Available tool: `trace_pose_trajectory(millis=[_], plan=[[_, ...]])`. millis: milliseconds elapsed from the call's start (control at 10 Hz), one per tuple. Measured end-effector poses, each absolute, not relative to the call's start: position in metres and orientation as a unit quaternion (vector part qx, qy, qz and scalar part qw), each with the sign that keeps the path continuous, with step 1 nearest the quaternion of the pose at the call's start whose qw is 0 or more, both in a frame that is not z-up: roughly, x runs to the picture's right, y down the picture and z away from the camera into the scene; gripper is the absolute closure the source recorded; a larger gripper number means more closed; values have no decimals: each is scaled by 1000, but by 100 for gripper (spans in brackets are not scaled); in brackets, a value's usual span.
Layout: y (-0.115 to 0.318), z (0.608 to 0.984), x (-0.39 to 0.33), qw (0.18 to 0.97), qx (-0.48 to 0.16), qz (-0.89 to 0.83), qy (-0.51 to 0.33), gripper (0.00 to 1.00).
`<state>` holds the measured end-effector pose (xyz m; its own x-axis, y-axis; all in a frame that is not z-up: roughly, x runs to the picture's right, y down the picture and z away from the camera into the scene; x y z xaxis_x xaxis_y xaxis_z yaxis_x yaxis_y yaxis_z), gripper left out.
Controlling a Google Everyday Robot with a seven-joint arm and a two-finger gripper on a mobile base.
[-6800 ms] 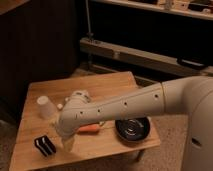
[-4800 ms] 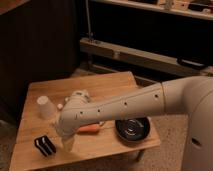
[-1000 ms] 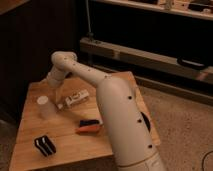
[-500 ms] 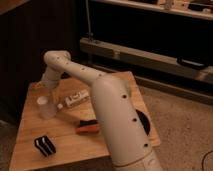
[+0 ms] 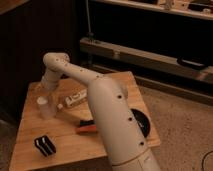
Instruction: Place the ceramic cup over the eraser
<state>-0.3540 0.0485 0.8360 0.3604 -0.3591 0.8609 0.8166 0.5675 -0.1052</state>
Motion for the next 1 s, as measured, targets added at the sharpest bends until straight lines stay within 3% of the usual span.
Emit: trace_pose_trajectory(millis=[300, 700, 1000], plan=[[57, 829, -357, 772, -272, -393, -419, 25], [62, 823, -359, 773, -271, -401, -410, 66], [63, 823, -360, 772, -273, -404, -409, 71]])
